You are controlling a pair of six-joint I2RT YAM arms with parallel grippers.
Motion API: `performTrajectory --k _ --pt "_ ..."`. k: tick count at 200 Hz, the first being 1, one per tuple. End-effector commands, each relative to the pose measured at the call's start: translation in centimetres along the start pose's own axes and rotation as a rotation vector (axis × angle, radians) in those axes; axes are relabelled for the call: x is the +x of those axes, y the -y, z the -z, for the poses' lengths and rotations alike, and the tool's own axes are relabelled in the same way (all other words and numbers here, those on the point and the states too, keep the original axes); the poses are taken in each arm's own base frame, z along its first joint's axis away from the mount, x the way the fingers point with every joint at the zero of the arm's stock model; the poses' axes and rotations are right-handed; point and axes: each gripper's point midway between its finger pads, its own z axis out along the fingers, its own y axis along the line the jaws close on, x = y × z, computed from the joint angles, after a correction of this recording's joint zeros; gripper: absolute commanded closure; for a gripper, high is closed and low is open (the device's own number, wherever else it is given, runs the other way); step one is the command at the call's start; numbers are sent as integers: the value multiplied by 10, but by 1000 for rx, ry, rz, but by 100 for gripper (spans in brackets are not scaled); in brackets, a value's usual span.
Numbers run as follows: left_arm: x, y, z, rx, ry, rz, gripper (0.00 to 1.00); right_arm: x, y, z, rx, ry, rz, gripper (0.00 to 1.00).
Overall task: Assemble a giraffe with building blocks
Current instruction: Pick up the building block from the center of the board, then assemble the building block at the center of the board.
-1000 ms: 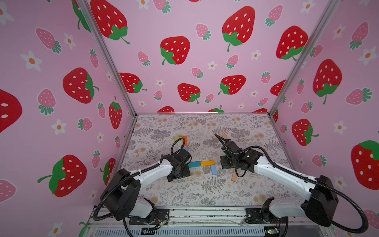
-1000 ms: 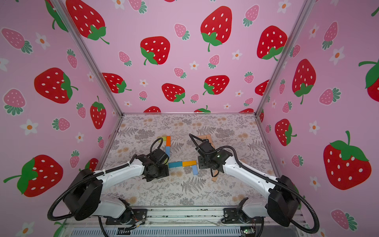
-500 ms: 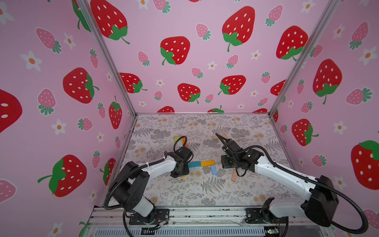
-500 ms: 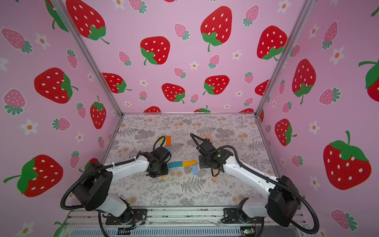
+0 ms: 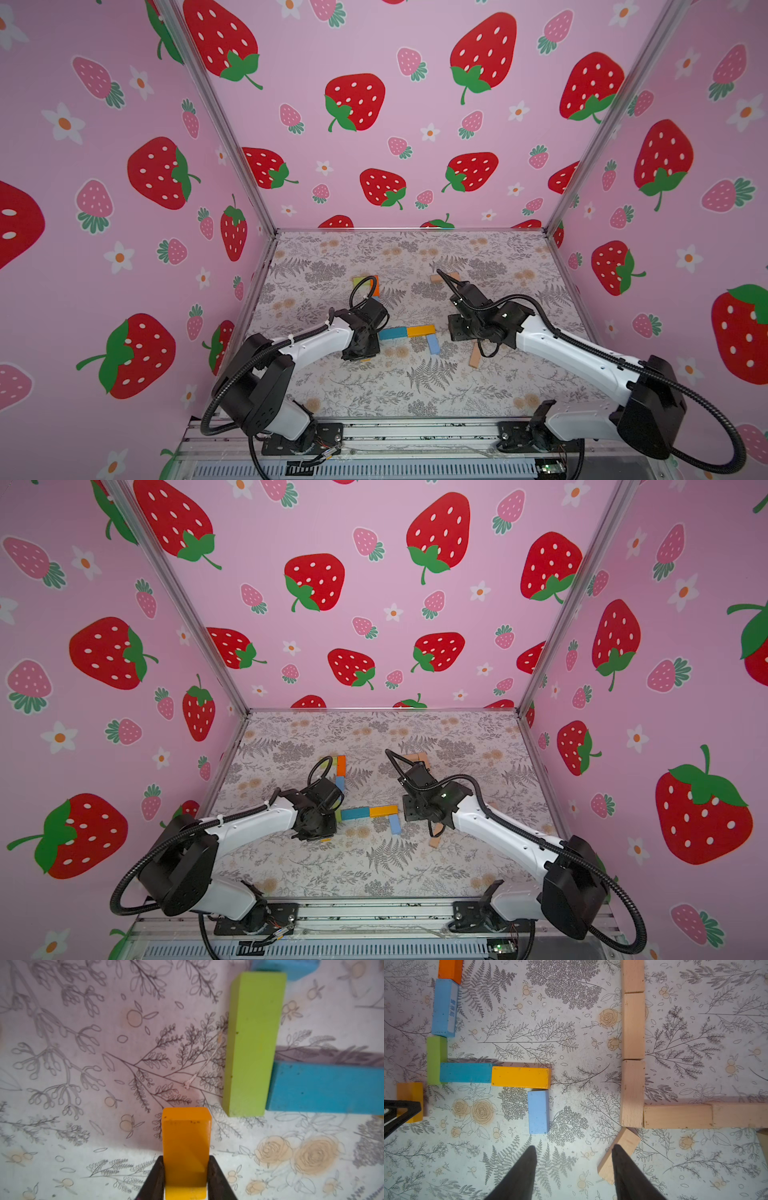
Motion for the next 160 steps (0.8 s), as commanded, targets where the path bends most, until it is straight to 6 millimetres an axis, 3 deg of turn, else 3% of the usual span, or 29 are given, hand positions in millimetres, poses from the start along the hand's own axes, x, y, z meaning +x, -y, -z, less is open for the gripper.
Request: performTrajectory --k 1,48,160 --pt "17 -10 11 -8 -39 -28 81 1 2 0 8 -7 4 41" --pt "35 13 11 33 -117 -152 81 0 0 -2 0 -10 2 41" --pt "25 40 -7 33 -170 -240 80 3 7 5 16 3 -10 41"
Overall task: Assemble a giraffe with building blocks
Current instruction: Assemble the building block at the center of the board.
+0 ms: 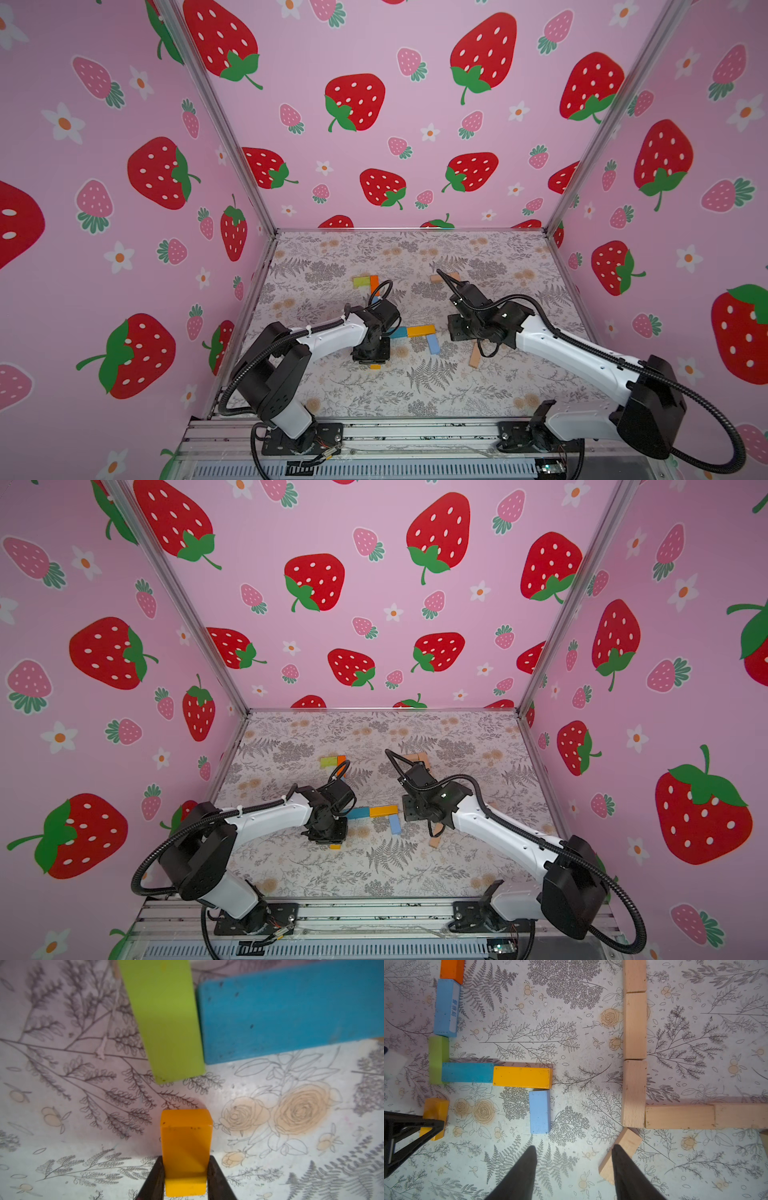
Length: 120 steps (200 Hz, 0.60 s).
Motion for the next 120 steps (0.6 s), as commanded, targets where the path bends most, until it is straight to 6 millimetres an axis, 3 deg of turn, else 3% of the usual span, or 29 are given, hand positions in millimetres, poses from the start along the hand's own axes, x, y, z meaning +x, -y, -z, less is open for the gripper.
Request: performTrajectory --k 1,120 --pt "-4 6 1 3 -13 -33 80 3 8 5 23 4 -9 41" --pt "-13 -3 -1 -36 -26 -29 79 4 9 4 30 -2 -6 41"
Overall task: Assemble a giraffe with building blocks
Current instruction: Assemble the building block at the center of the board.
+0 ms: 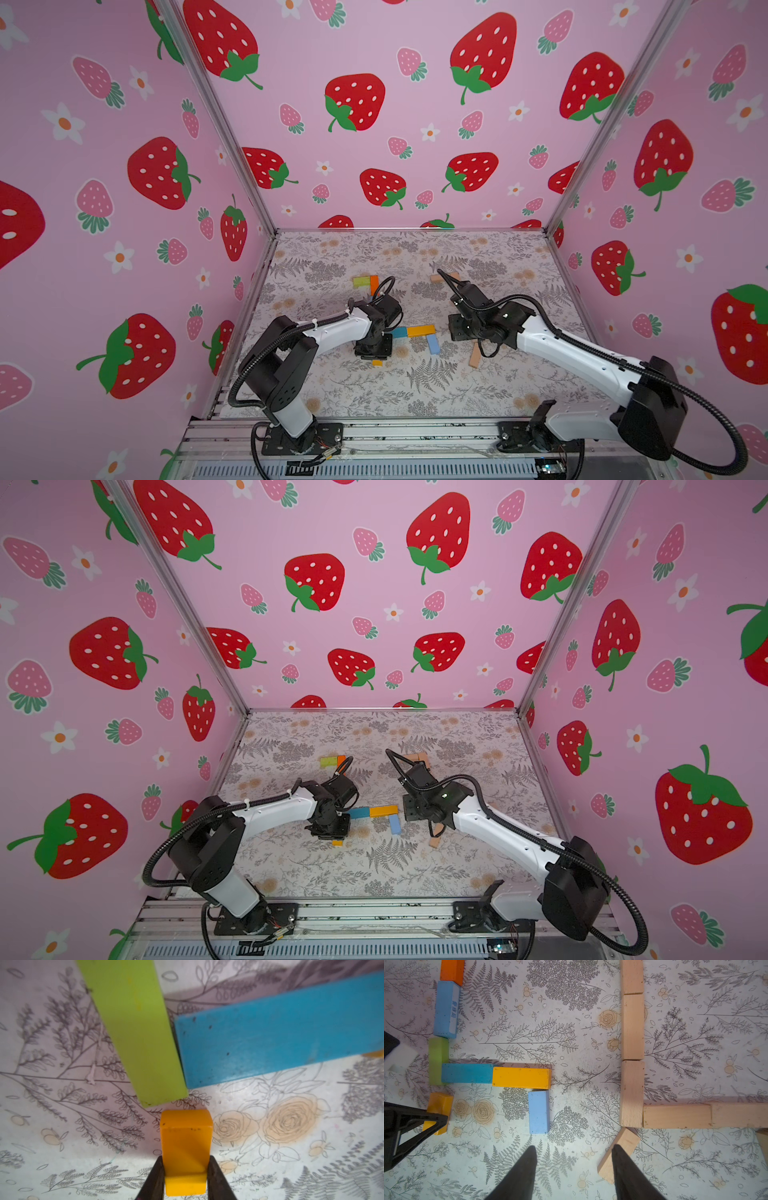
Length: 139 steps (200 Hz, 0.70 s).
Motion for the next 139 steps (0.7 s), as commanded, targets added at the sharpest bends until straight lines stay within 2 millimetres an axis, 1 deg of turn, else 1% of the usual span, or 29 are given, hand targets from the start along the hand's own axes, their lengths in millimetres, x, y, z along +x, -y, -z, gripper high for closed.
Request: performTrajectory --k 1,139 --pt "-2 -6 0 -30 -11 7 79 5 7 2 25 -8 -4 41" --pt "-9 -7 2 -34 -2 28 76 2 7 2 24 -8 -7 41"
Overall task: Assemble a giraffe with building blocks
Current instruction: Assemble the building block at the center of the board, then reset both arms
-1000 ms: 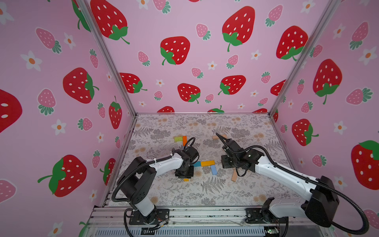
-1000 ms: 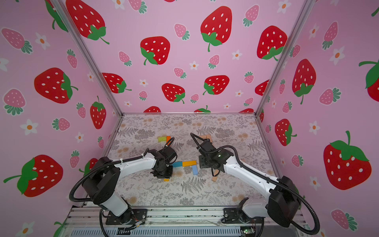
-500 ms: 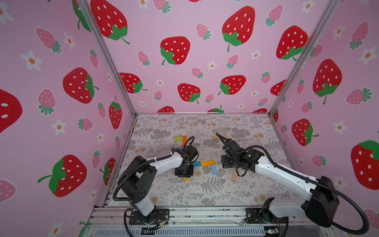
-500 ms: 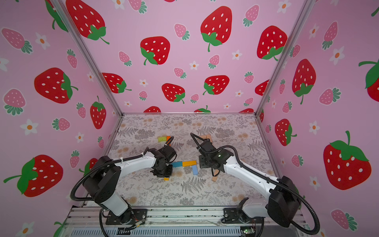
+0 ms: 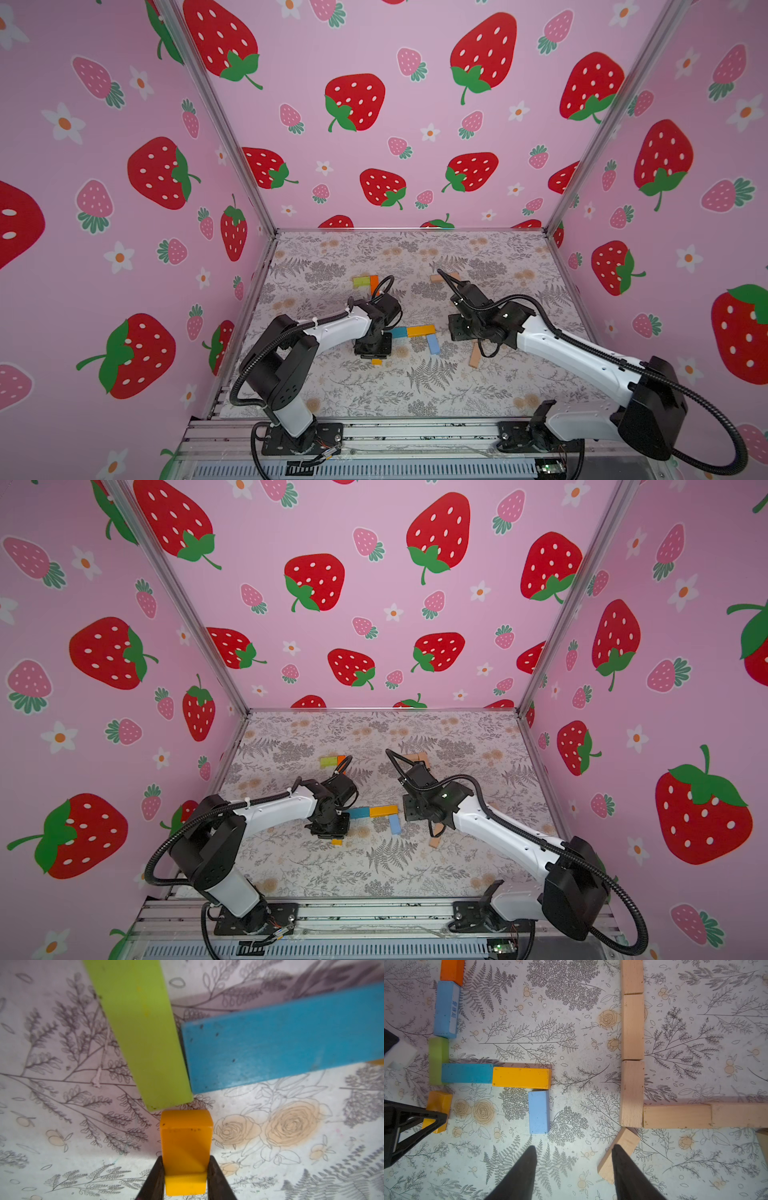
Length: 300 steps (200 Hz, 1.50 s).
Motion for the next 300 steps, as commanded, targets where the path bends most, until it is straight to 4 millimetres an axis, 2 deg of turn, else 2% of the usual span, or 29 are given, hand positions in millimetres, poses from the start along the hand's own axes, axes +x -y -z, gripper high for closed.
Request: performTrajectory --k 1,60,100,139,188,225,243,264,279,300 --pt "-6 -5 2 -30 1 15 76 3 6 2 23 -8 -6 41" --pt "-8 -2 5 -22 5 15 69 2 6 2 25 -7 -1 41" --pt "-8 0 13 -4 23 11 57 1 7 3 25 -3 -2 41" --pt "-10 4 30 24 59 2 46 0 6 3 25 -1 -3 41" --pt "-17 12 66 74 139 -13 34 0 6 3 24 -1 -4 41" --pt "-30 11 115 102 291 -19 29 -4 7 6 28 13 1 41" --pt "-40 -1 141 98 390 -3 26 -7 8 6 34 21 14 41" --pt "-55 -27 168 105 520 57 23 -16 15 3 23 32 2 37" --pt "-66 -55 184 103 621 109 21 -29 24 3 -10 81 -15 37" --pt "-78 -104 200 66 754 207 17 -54 51 15 2 222 -27 33"
